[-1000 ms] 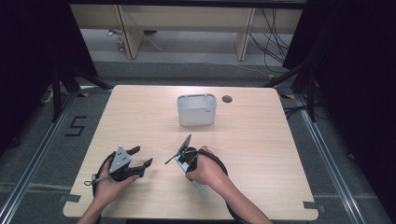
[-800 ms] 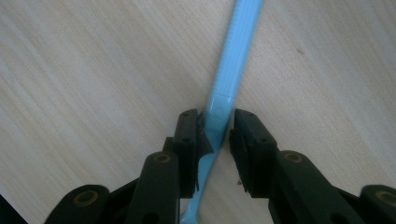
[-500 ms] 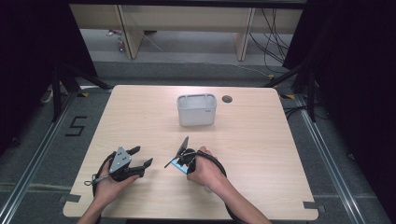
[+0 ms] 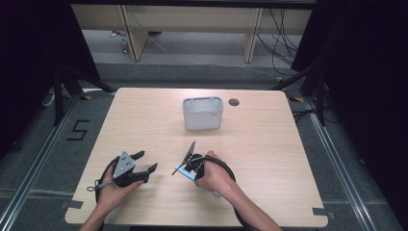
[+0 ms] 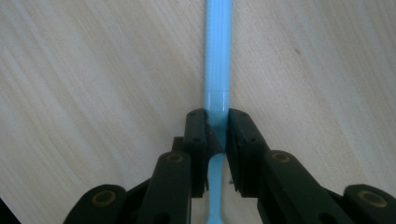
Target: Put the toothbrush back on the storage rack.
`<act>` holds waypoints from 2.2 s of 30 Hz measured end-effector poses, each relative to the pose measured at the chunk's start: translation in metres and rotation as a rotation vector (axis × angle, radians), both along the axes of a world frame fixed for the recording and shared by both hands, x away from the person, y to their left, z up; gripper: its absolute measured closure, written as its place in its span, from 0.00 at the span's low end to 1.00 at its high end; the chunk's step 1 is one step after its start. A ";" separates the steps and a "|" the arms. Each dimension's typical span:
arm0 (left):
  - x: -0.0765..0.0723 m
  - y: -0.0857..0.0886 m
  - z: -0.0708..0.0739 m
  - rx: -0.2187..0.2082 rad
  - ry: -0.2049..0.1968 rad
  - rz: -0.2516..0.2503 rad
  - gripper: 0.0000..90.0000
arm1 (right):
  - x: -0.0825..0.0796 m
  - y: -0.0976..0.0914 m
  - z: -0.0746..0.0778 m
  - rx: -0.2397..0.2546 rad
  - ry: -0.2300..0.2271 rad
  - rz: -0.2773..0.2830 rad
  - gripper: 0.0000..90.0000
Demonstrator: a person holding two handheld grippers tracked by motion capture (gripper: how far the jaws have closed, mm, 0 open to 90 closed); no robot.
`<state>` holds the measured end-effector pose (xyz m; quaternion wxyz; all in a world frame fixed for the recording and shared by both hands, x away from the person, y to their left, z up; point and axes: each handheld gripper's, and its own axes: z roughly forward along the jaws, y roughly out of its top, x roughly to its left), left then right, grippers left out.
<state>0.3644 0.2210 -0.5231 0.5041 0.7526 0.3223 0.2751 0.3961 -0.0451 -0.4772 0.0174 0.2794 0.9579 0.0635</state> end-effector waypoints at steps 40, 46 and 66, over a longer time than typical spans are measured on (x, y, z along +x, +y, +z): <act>-0.019 -0.117 0.039 0.242 0.098 -0.622 0.37 | -0.010 -0.056 0.030 0.002 -0.092 0.569 0.88; -0.002 -0.135 0.033 0.364 0.118 -0.686 0.45 | -0.013 -0.052 0.031 -0.003 -0.071 0.576 0.88; 0.008 -0.147 0.026 0.356 0.151 -0.729 0.86 | -0.015 -0.042 0.045 0.040 -0.116 0.617 0.87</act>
